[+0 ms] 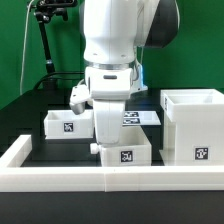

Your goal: Assemble drawer

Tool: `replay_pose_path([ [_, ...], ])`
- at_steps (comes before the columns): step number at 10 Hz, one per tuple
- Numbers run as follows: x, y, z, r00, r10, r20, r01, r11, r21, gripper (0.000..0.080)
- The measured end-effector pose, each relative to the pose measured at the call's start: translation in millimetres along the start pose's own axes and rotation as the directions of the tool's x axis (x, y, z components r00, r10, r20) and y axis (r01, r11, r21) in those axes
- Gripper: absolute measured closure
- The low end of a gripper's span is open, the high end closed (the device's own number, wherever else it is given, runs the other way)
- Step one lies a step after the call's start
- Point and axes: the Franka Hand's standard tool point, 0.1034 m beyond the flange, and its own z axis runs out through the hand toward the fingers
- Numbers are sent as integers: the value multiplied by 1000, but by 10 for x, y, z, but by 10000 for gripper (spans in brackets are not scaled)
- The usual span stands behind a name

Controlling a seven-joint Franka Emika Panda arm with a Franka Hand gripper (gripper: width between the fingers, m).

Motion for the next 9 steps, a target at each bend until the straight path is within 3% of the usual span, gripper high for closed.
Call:
replay_pose_path([
  [4, 103, 58, -162, 999, 46, -6, -46, 999, -24, 720],
  [6, 196, 44, -78, 998, 66, -10, -66, 998, -12, 720],
  [9, 186, 46, -62, 997, 77, -11, -77, 997, -14, 720],
])
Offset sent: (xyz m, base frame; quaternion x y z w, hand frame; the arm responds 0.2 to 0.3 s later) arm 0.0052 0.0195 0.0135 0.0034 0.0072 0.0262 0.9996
